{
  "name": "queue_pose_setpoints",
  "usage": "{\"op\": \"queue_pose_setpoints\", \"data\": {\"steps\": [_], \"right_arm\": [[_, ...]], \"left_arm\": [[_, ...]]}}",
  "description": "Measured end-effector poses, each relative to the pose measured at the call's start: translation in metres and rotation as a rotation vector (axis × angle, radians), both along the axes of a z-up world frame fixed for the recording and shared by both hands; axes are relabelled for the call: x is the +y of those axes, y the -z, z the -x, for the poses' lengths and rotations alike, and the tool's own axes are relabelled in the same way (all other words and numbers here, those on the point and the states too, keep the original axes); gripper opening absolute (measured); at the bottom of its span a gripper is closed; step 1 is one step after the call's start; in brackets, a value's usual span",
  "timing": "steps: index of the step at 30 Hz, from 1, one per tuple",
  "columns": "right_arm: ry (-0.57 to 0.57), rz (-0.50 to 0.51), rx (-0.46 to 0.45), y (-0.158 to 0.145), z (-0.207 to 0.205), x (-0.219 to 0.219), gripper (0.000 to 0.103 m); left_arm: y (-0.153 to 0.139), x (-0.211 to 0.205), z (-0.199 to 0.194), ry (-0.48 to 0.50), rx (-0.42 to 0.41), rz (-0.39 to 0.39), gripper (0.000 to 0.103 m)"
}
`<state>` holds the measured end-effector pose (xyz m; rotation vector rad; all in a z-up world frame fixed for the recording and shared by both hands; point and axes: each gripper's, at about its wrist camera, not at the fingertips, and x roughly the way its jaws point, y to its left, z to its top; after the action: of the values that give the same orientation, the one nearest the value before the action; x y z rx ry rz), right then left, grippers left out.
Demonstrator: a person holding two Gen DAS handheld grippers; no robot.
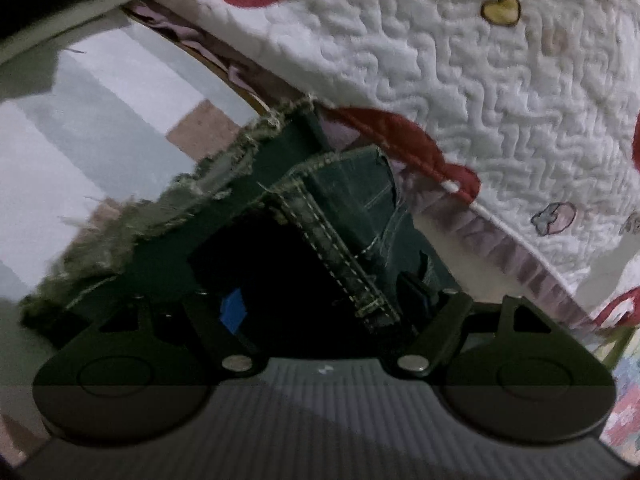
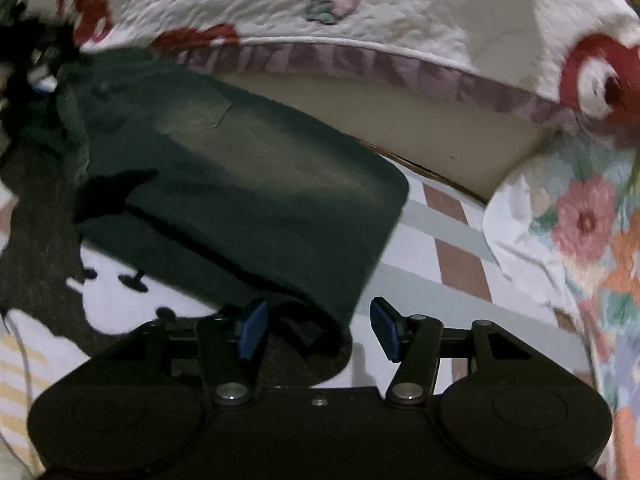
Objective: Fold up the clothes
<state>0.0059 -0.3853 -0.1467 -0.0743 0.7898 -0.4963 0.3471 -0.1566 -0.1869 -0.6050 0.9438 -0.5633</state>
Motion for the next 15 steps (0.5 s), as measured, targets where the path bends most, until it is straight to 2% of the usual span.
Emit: {"op": "queue_pose_setpoints", "data": {"steps": [3,4,5,6,10,12,15], "right_arm": [[0.036,-0.127,-0.051,0.003,0.003,-0.015,0.061],[0.041,-0.156,-0.061,0.005,0.002,-0.019,0.061],[0.042,-0.177,-0.069,0.008,0.0,-0.023,0.061],[0.042,-0.199,-0.078,0.011,-0.002,-0.026,0.062],[0.003,-0.197,-0.079,0.017,-0.008,-0.027,0.067],[-0.021,-0.183,-0.07,0.02,-0.011,-0.025,0.069],[-0.03,-0.163,-0.067,0.021,-0.009,-0.021,0.069]], "left_arm": [[0.005,-0.004,-0.003,-0.02,-0.017,0.001,0.077],[0.004,-0.007,-0.004,0.002,-0.041,-0.004,0.068],[0.002,-0.012,-0.004,0.034,-0.07,-0.012,0.049],[-0.001,-0.016,-0.004,0.065,-0.098,-0.021,0.021],[-0.053,-0.047,0.031,0.173,-0.427,-0.231,0.018],[-0.078,-0.041,0.038,0.142,-0.461,-0.193,0.015],[-0.093,-0.026,0.051,0.104,-0.549,-0.258,0.011]]}}
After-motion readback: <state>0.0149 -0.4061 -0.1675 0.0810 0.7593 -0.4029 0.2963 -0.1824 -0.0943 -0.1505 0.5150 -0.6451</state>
